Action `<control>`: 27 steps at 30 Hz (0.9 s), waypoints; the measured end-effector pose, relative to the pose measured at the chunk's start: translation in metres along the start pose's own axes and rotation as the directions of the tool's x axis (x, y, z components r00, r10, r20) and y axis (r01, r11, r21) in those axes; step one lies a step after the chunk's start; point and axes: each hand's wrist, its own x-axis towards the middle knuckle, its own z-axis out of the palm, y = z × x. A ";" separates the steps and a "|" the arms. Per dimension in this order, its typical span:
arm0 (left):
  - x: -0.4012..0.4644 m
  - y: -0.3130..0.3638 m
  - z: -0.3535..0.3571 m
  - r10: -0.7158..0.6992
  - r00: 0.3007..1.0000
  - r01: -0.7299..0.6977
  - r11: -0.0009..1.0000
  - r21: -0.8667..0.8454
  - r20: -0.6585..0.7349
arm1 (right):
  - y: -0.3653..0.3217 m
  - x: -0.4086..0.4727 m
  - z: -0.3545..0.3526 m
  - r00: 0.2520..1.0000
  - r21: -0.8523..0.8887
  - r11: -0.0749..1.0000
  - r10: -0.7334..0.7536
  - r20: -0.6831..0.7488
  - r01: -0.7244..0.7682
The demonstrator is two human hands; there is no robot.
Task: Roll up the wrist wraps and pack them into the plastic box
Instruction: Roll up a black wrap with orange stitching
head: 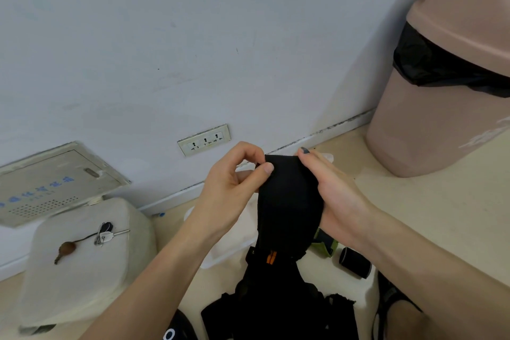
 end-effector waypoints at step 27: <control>-0.005 0.003 0.008 -0.046 0.994 0.051 0.997 0.055 -0.099 | 0.009 0.007 0.010 0.907 -0.312 0.895 -0.383 -0.175 0.318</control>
